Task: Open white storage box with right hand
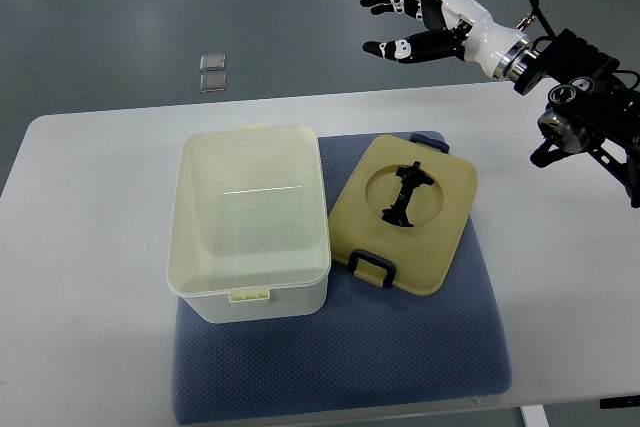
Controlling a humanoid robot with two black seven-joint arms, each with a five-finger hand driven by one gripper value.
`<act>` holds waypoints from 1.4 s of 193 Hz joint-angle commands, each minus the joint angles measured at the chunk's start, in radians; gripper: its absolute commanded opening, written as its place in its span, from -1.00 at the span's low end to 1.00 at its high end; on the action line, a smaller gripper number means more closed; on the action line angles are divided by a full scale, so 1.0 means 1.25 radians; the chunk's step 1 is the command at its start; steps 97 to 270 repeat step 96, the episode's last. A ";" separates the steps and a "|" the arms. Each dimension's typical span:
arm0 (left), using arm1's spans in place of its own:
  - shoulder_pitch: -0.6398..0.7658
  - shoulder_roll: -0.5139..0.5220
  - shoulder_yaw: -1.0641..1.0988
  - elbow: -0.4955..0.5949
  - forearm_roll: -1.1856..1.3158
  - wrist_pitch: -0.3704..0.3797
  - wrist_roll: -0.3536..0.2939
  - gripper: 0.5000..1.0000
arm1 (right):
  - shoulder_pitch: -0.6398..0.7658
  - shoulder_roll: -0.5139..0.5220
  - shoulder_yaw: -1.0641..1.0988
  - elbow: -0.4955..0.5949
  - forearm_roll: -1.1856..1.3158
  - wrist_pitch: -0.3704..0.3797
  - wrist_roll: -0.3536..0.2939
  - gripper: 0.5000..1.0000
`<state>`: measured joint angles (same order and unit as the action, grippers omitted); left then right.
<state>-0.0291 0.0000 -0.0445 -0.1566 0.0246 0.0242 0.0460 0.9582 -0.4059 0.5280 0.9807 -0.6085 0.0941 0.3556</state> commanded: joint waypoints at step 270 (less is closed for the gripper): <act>0.000 0.000 0.000 0.000 0.000 0.000 0.000 1.00 | -0.116 0.087 0.127 -0.089 0.192 -0.040 -0.161 0.72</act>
